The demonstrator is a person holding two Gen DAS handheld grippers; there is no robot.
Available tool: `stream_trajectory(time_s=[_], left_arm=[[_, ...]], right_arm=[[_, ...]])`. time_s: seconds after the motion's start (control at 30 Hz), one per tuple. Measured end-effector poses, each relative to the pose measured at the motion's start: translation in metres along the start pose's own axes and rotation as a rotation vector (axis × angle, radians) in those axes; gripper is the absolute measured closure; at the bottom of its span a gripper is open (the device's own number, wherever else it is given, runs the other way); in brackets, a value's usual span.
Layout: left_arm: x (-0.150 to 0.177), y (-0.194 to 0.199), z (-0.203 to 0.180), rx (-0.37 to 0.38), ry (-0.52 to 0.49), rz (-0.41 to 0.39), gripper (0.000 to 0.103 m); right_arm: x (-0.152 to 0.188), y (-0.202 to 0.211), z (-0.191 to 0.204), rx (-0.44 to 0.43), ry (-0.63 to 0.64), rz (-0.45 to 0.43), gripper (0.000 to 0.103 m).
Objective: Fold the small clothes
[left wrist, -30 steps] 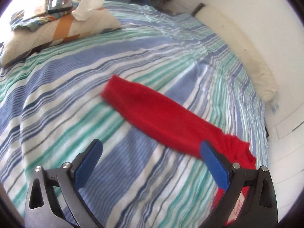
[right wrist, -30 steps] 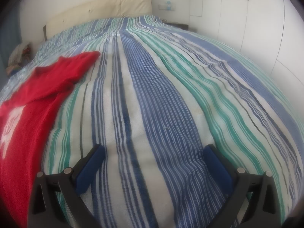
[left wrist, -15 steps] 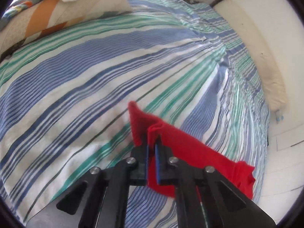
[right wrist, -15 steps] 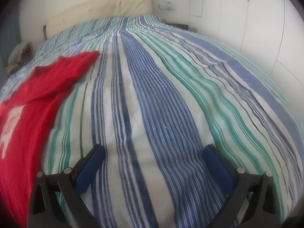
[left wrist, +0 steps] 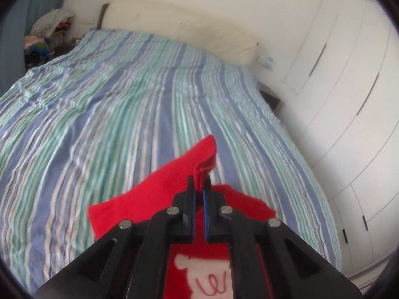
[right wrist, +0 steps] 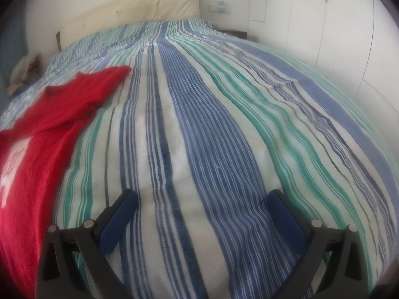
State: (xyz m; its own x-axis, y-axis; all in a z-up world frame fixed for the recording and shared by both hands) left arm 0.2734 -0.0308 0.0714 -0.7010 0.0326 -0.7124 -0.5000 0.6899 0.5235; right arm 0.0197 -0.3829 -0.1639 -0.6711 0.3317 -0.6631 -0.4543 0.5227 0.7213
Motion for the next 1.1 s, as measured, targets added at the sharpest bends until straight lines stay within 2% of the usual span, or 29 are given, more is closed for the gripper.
stream_trajectory(time_s=[0.03, 0.1, 0.17, 0.2, 0.27, 0.37, 0.47, 0.57, 0.6, 0.67, 0.73, 0.8, 0.93, 1.0, 1.03, 1.1], left_arm=[[0.003, -0.018, -0.016, 0.012, -0.027, 0.017, 0.099], [0.015, -0.058, -0.034, 0.045, -0.041, 0.082, 0.089], [0.038, -0.087, -0.029, 0.033, 0.012, 0.155, 0.038], [0.047, -0.090, -0.020, 0.019, 0.042, 0.147, 0.028], [0.058, -0.085, 0.000, 0.004, 0.091, 0.117, 0.024], [0.073, -0.075, 0.044, -0.100, 0.150, 0.120, 0.022], [0.104, -0.072, 0.098, -0.256, 0.153, 0.169, 0.017], [0.156, -0.072, 0.166, -0.475, 0.179, 0.279, 0.017], [0.171, -0.067, 0.184, -0.518, 0.188, 0.303, 0.016], [0.180, -0.041, 0.197, -0.495, 0.191, 0.239, 0.016], [0.178, -0.010, 0.200, -0.543, 0.188, 0.192, 0.017], [0.174, 0.019, 0.198, -0.517, 0.189, 0.140, 0.016], [0.177, 0.053, 0.188, -0.477, 0.160, 0.068, 0.007], [0.186, 0.054, 0.189, -0.458, 0.162, 0.044, 0.007], [0.195, 0.053, 0.192, -0.449, 0.170, 0.031, 0.007], [0.215, 0.045, 0.205, -0.459, 0.208, 0.032, 0.007]], right_arm=[[0.000, 0.000, 0.000, 0.000, 0.000, 0.000, 0.000], [0.000, 0.000, 0.000, 0.000, 0.000, 0.000, 0.000], [0.000, 0.000, 0.001, 0.000, 0.000, 0.000, 0.000], [0.000, 0.000, 0.000, -0.001, 0.000, 0.000, 0.000], [0.000, 0.000, 0.000, -0.004, -0.002, -0.001, 0.000], [0.000, 0.000, 0.000, -0.009, -0.003, 0.000, 0.000], [-0.001, -0.002, 0.001, -0.002, 0.004, 0.004, 0.000], [-0.002, -0.003, 0.003, 0.009, 0.014, 0.007, 0.000], [-0.001, -0.003, 0.002, 0.009, 0.014, 0.006, 0.000], [-0.001, -0.003, 0.002, 0.003, 0.009, 0.005, 0.000], [-0.001, -0.003, 0.002, 0.001, 0.008, 0.004, 0.000], [-0.001, -0.003, 0.002, 0.001, 0.009, 0.005, 0.000], [-0.017, 0.013, -0.001, -0.031, 0.006, 0.024, 0.004], [-0.045, 0.042, 0.011, -0.160, -0.005, -0.020, 0.008], [-0.062, 0.053, 0.023, -0.256, -0.009, -0.014, 0.010], [-0.096, 0.066, 0.055, -0.468, -0.036, 0.051, 0.016]])
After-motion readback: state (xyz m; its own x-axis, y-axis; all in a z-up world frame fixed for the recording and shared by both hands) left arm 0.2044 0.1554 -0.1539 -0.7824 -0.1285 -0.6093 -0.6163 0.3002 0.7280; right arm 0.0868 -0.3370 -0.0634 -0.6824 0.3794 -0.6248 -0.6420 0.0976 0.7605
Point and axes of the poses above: each gripper's, at about its wrist camera, not at the fingertips, and y roughly against the way its jaws point, z to its left, x to its underside, the point moved 5 cm from there along -y, roughly the way its jaws point, and after that the axes turned 14 degrees about x, right-handed, at the moved point
